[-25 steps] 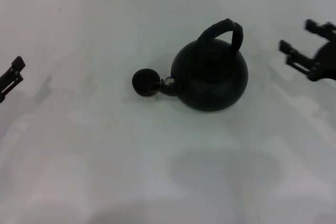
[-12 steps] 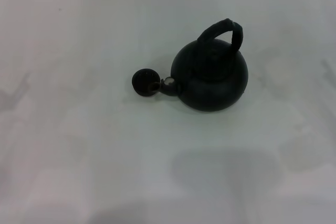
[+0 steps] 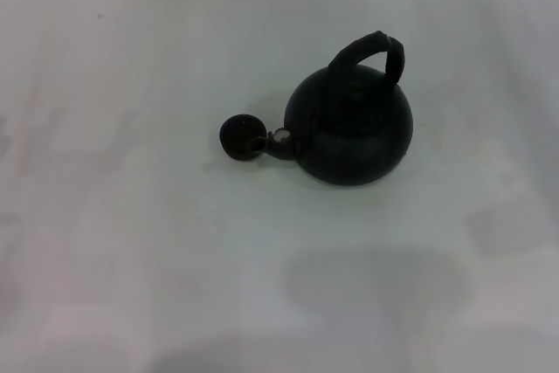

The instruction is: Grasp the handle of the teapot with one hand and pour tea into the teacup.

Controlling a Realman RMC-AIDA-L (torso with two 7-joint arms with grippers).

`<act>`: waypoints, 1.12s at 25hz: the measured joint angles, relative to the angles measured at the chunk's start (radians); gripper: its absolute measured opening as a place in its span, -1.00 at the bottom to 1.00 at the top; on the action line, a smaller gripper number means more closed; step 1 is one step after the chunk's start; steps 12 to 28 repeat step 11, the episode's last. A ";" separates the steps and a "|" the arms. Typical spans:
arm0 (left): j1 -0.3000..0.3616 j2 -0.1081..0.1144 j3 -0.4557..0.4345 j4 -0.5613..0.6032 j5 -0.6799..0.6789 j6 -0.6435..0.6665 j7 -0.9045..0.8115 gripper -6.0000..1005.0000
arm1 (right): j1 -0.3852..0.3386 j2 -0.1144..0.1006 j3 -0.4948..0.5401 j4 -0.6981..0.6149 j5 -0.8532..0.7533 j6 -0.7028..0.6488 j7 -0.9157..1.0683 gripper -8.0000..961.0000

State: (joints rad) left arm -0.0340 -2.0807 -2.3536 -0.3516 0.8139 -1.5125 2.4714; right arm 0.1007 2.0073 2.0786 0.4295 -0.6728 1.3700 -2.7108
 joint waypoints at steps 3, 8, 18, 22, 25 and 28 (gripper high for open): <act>-0.016 0.000 0.000 0.039 0.000 -0.030 0.076 0.75 | 0.002 0.006 0.019 -0.001 0.004 0.002 -0.043 0.80; -0.049 0.006 -0.008 0.052 -0.017 -0.032 0.132 0.75 | 0.005 0.007 0.023 -0.003 0.015 0.025 -0.069 0.80; -0.062 0.010 -0.009 0.029 -0.045 -0.029 0.145 0.75 | 0.007 0.014 0.019 -0.009 0.033 0.045 -0.079 0.80; -0.062 0.010 -0.009 0.029 -0.045 -0.029 0.145 0.75 | 0.007 0.014 0.019 -0.009 0.033 0.045 -0.079 0.80; -0.062 0.010 -0.009 0.029 -0.045 -0.029 0.145 0.75 | 0.007 0.014 0.019 -0.009 0.033 0.045 -0.079 0.80; -0.062 0.010 -0.009 0.029 -0.045 -0.029 0.145 0.75 | 0.007 0.014 0.019 -0.009 0.033 0.045 -0.079 0.80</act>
